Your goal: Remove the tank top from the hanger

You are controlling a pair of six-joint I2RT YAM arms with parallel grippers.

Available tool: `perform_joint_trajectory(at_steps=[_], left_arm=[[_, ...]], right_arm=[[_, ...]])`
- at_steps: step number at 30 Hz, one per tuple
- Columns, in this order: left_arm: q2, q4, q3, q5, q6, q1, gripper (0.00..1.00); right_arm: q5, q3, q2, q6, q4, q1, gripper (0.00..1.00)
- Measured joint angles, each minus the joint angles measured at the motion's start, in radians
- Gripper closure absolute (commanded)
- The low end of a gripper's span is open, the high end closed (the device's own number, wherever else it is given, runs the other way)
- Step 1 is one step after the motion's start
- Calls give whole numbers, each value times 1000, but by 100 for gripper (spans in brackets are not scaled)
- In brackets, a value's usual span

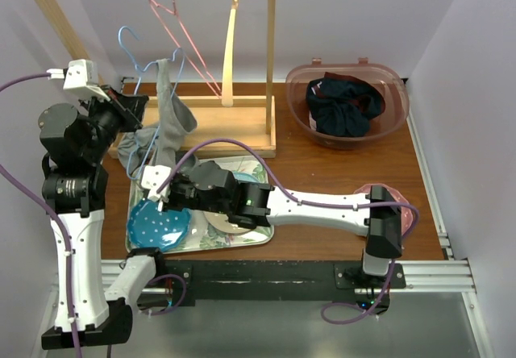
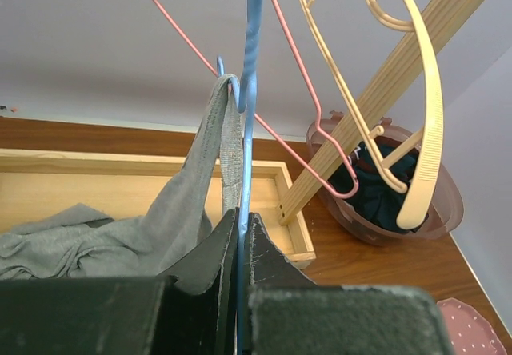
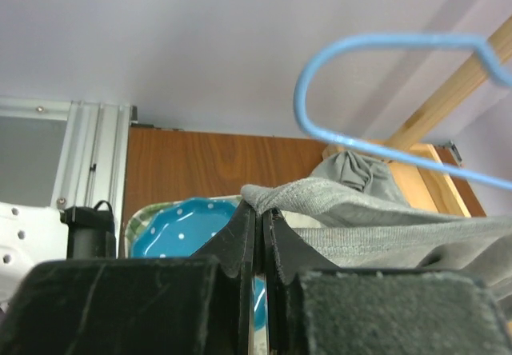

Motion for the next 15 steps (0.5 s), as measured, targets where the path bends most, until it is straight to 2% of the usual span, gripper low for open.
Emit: perform_joint_trajectory(at_steps=[8, 10, 12, 14, 15], left_arm=[[-11, -7, 6, 14, -2, 0, 100], [-22, -19, 6, 25, -2, 0, 100], [-38, -29, 6, 37, -2, 0, 100], [-59, -34, 4, 53, -2, 0, 100], [-74, -35, 2, 61, -2, 0, 100]], right_arm=[[143, -84, -20, 14, 67, -7, 100], [186, -122, -43, 24, 102, -21, 87], [213, -157, -71, 40, 138, -48, 84], [222, -164, -85, 53, 170, -86, 70], [226, -164, -90, 61, 190, -111, 66]])
